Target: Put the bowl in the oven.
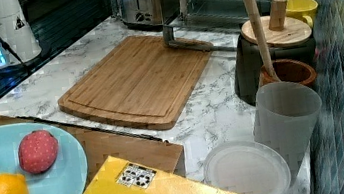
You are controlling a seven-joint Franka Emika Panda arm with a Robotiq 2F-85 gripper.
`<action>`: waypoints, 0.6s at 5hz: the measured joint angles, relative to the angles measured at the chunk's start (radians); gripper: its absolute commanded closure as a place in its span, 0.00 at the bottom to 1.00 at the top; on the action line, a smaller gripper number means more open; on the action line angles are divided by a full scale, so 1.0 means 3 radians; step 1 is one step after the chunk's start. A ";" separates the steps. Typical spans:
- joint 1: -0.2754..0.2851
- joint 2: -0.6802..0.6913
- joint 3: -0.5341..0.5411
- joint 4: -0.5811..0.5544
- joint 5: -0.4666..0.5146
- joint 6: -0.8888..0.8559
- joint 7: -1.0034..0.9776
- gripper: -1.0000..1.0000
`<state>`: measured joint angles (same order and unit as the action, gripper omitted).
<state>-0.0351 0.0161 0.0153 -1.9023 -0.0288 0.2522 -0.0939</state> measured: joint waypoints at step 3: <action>-0.0023 0.0074 0.0011 -0.0068 -0.0014 0.0090 0.0000 1.00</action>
<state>-0.0419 0.0384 0.0188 -1.9229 -0.0329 0.2791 -0.0940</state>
